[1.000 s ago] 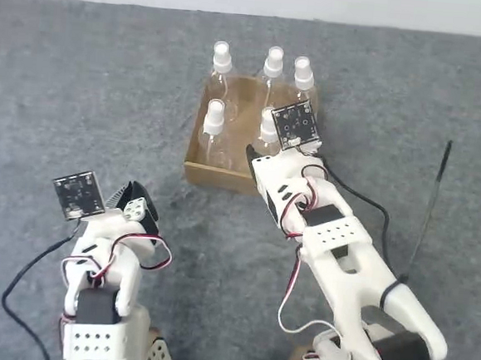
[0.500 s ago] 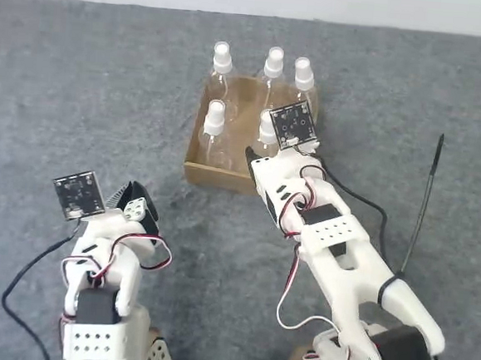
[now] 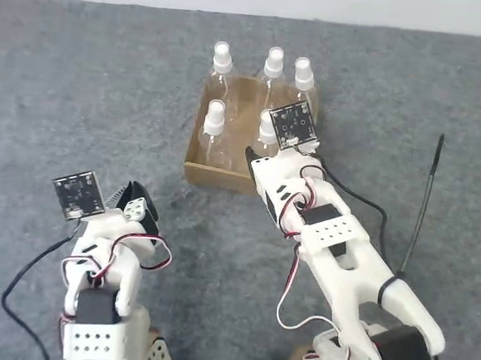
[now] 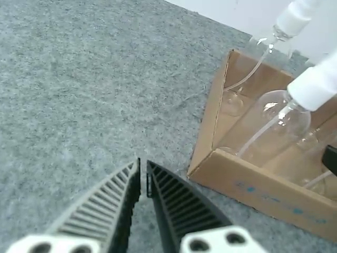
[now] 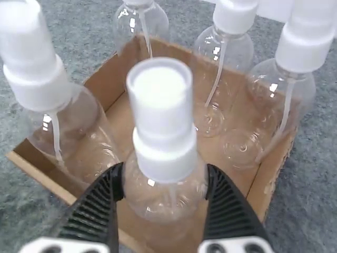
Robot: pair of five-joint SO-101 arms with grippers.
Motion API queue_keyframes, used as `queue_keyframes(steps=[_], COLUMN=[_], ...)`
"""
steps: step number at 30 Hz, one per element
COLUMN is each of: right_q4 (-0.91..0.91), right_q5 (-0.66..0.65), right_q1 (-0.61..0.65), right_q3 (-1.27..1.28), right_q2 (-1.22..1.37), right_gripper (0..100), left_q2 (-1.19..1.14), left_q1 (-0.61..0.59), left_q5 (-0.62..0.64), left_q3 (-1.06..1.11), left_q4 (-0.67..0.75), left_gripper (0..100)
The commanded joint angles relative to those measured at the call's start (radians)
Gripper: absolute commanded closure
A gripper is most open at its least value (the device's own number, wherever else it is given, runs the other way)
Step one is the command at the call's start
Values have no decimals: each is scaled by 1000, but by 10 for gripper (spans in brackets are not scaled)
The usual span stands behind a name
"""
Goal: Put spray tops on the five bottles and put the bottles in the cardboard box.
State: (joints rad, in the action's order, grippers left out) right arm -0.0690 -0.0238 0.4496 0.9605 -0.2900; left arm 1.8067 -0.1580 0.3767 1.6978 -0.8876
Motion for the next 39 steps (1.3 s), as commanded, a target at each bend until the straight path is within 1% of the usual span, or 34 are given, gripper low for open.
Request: queue_keyframes(steps=[1,11,13,18,20,36,39], right_q4=[10,-16,-21,-19,-19,-21,-21], right_q5=[8,8,8,8,8,6,-48], right_q1=[-22,-36,-33,-33,-33,-27,-22], right_q3=[-68,-61,-55,-35,-35,-9,3], right_q2=[-5,-12,-13,-10,-7,-18,-19], right_gripper=[991,988,950,794,762,760,760], left_q2=[15,15,15,15,15,15,15], left_q1=[-5,-5,-5,-5,-3,-2,-2], left_q5=[-9,-9,-9,-9,-9,-9,-9], left_q3=[-13,-13,-13,-13,-13,-13,-13], left_q4=[28,28,28,28,28,28,28], left_gripper=[987,987,987,987,987,987,987])
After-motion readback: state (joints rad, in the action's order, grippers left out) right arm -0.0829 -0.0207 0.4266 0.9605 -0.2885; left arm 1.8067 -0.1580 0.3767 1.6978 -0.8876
